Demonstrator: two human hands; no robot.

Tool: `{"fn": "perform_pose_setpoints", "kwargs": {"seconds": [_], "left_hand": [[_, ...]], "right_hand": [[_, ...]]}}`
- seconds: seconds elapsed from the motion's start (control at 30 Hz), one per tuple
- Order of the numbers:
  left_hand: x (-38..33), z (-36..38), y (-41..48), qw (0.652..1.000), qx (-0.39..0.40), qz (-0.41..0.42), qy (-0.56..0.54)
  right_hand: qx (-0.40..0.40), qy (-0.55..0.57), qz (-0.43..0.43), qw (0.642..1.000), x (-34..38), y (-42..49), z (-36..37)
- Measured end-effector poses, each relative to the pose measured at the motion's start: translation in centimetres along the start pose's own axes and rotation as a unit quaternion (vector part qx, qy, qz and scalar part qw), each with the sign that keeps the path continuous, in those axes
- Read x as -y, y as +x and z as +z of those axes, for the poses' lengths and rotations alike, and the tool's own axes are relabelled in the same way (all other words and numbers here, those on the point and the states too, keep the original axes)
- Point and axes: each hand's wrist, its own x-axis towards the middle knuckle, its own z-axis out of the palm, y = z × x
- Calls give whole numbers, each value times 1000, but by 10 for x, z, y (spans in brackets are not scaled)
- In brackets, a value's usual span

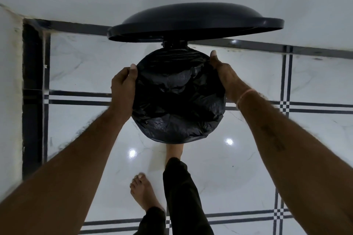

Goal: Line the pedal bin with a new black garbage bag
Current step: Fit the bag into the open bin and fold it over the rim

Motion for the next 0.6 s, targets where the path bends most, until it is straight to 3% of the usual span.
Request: {"fn": "perform_pose_setpoints", "kwargs": {"seconds": [0.1, 0.17, 0.2, 0.23, 0.27, 0.33, 0.37, 0.47, 0.6], "left_hand": [[7, 1, -3, 996, -31, 49, 61], [10, 3, -5, 993, -54, 63, 83], [11, 4, -5, 993, -62, 61, 84], [11, 5, -5, 993, -64, 56, 80], [12, 5, -5, 994, -62, 49, 73], [15, 4, -4, 997, -41, 44, 51], [17, 3, -3, 997, -35, 45, 46], [23, 1, 3, 996, -43, 55, 54], [33, 3, 11, 997, -30, 60, 39]], "right_hand": [[-102, -84, -98, 986, -5, -11, 7], [-242, -205, -246, 916, -15, -46, 18], [-261, -213, -335, 880, -19, -68, 30], [-207, -193, -400, 872, -24, -86, 44], [-98, -158, -413, 891, -27, -99, 63], [159, -102, -288, 939, -25, -106, 96], [229, -89, -210, 946, -19, -96, 106], [251, -48, -26, 967, -9, -31, 120], [213, -12, 73, 974, -16, 54, 121]]}}
